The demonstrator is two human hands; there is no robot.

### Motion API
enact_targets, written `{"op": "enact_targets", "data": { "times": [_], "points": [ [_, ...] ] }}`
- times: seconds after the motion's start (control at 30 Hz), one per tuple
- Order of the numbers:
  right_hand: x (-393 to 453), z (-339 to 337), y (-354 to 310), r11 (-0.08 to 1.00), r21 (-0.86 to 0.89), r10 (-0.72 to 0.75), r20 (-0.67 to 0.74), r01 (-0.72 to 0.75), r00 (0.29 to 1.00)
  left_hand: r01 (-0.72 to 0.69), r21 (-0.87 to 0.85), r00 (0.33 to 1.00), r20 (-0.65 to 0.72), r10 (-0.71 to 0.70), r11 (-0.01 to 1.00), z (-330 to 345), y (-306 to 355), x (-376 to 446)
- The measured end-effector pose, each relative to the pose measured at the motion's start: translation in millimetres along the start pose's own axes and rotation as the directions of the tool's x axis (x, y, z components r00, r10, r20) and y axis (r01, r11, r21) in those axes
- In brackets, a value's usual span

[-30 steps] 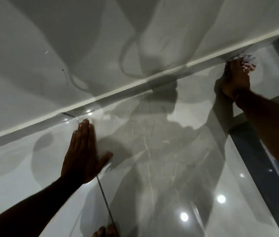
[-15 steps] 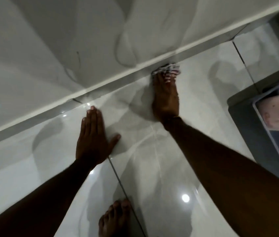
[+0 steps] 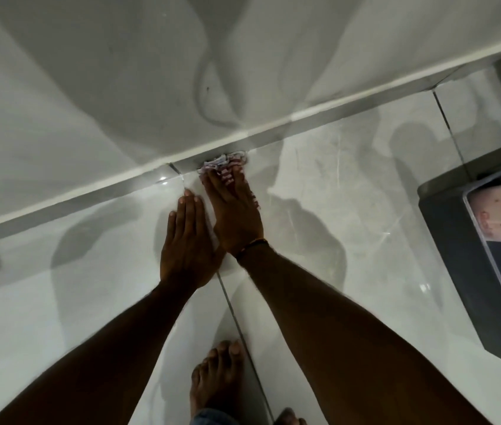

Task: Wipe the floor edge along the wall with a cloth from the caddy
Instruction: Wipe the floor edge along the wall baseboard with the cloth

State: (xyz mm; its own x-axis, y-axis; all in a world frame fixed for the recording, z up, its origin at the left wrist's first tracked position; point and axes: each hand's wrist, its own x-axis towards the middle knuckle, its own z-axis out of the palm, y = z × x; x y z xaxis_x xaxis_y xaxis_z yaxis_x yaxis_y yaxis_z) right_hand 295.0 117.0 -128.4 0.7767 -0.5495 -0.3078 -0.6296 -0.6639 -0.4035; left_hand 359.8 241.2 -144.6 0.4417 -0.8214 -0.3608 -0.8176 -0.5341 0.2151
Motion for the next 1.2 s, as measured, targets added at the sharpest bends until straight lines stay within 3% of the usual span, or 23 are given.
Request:
{"op": "enact_targets", "data": {
  "times": [0.13,0.27,0.43,0.53,0.67,0.73,0.83,0.93,1.2],
  "points": [
    [2,2,1,0.995,-0.045,-0.082,0.027,0.084,0.996,-0.031,0.0,0.999,0.014,0.031,1.0,-3,-5,-2],
    [5,7,0,1.0,-0.012,-0.006,-0.023,0.005,1.0,-0.031,0.008,1.0,0.003,0.031,0.999,-1,-8,0],
    [6,14,-5,0.986,-0.008,-0.166,0.007,0.166,0.986,-0.047,0.026,0.999,-0.023,0.047,0.999,5,-9,-1],
    [9,-1,20,0.998,0.026,-0.057,-0.146,0.062,0.988,-0.031,0.012,0.998,-0.052,0.032,0.999,5,-12,1],
    [7,-33,90,0.974,0.182,0.19,-0.324,-0.136,0.927,-0.034,0.014,0.998,-0.044,0.035,0.999,3,-15,7],
    [12,-55,136,0.967,0.168,0.236,-0.309,-0.192,0.921,-0.036,0.04,0.998,-0.056,0.038,0.999,5,-17,10],
    [22,-87,195,0.955,-0.025,0.274,-0.305,-0.295,0.912,-0.043,0.058,0.996,-0.079,0.047,0.997,10,-20,14],
    [30,-118,250,0.921,0.032,0.374,-0.362,-0.389,0.854,-0.043,0.072,0.996,-0.079,0.049,0.997,11,-20,17],
    [47,-175,340,0.805,0.171,0.591,-0.303,-0.567,0.748,-0.036,0.071,0.991,-0.125,0.045,0.997,15,-19,26]
  ]
}}
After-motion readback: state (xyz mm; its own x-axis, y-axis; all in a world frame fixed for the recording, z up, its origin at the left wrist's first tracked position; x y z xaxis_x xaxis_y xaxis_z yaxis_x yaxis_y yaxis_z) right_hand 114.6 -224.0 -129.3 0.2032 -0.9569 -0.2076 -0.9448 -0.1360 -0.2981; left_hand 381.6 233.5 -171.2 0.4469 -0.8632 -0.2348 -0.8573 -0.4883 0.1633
